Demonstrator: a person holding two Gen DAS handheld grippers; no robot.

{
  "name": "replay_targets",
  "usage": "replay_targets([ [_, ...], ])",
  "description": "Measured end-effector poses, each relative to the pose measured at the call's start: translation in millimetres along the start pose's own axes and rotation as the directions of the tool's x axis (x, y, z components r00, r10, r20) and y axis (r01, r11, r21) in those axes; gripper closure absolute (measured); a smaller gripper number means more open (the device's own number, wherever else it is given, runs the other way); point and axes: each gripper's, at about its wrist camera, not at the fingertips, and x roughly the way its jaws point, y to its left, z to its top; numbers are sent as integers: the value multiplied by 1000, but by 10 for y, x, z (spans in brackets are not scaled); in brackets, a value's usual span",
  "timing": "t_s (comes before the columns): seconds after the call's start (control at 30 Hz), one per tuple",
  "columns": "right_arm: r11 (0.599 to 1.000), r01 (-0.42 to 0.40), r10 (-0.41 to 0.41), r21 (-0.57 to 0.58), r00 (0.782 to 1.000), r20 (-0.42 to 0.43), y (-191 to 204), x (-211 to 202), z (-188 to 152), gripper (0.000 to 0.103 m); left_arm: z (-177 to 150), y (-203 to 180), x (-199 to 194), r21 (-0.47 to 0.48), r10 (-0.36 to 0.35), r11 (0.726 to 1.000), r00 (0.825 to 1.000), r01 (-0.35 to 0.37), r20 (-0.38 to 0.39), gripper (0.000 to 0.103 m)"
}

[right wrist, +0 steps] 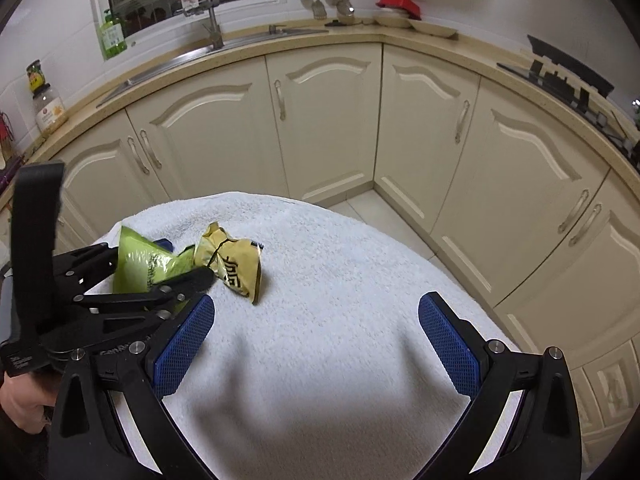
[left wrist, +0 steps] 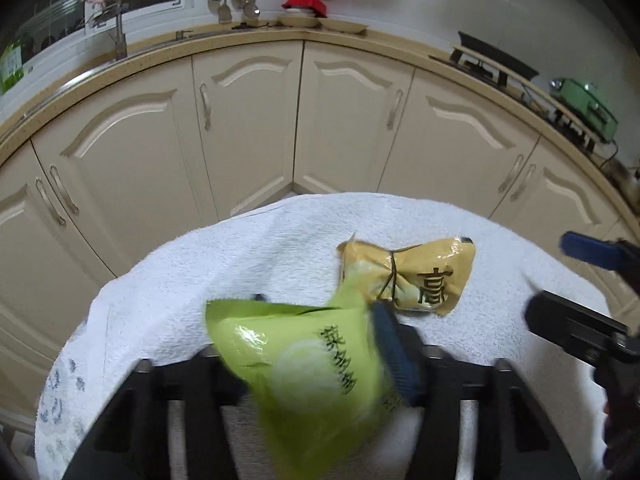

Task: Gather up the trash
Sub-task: 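Grasp the green snack bag with the left tool while the right tool grasps the yellow bag, then carry both bags to the bin and open both tools over it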

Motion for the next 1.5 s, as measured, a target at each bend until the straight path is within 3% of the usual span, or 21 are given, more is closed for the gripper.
replay_targets([
  [0.17,999,-42,42,-32,999,-6,135,207,113,0,108,320,-8,-77,21,997,1000,-21,3,78],
  [0.33,996,-71,69,-51,997,-36,332,496,170,3,206,505,-54,-111,55,992,998,-52,27,81],
  [0.4,996,-71,68,-57,996,-53,401,599,175,17,203,545,-39,-123,61,991,998,-58,25,83],
  [0.47,993,-95,89,-75,993,-72,502,681,153,40,232,586,-10,-131,69,989,997,-66,21,85],
  [0.5,992,-93,87,-90,994,-70,544,684,138,45,246,603,21,-139,72,988,997,-69,19,85],
  [0.57,989,-77,71,-128,996,-54,640,647,78,68,293,629,40,-150,73,986,997,-69,19,86],
  [0.63,988,-101,96,-121,994,-47,650,593,26,78,231,625,-25,-153,73,986,997,-68,27,86],
  [0.9,985,-171,170,-25,985,-23,499,292,-157,79,212,387,-254,-148,59,988,996,-49,66,87],
  [1.23,978,-203,201,49,978,57,272,-595,-631,79,-283,-218,-1072,-76,19,997,989,-8,145,87],
  [1.5,980,-164,144,109,974,175,-153,-1582,-1136,79,-918,-1167,-1975,71,-110,993,969,96,220,87],
])
